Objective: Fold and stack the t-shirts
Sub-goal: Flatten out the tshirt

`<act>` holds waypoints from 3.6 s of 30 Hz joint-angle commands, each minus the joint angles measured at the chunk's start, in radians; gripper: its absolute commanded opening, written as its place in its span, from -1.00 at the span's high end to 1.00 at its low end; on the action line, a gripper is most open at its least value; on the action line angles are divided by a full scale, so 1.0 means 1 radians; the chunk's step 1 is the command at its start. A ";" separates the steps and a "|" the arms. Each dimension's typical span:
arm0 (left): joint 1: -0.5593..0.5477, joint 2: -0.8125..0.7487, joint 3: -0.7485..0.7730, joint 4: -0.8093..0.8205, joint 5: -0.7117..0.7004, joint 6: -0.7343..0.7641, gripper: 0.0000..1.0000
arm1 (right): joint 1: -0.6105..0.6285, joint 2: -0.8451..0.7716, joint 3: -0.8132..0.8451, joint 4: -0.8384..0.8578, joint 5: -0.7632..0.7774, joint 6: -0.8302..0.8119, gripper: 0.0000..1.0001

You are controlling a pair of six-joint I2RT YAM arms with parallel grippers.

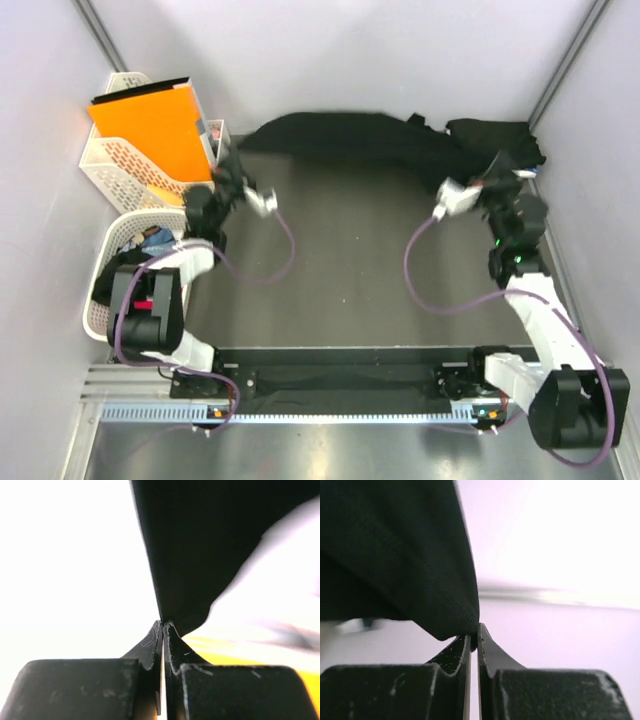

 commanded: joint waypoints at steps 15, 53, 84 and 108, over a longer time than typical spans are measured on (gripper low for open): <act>0.037 -0.327 0.095 -1.527 0.116 0.095 1.00 | 0.283 -0.083 0.241 -1.224 0.059 0.284 1.00; 0.037 -0.236 0.158 -2.119 0.017 0.395 1.00 | 0.435 0.044 0.034 -1.539 0.076 0.238 1.00; 0.036 -0.207 0.071 -2.226 -0.078 0.593 1.00 | 0.535 0.111 -0.011 -1.617 0.081 0.106 1.00; 0.036 -0.313 0.255 -2.033 0.028 0.390 -0.94 | 0.584 0.062 0.199 -1.614 -0.004 0.314 -0.87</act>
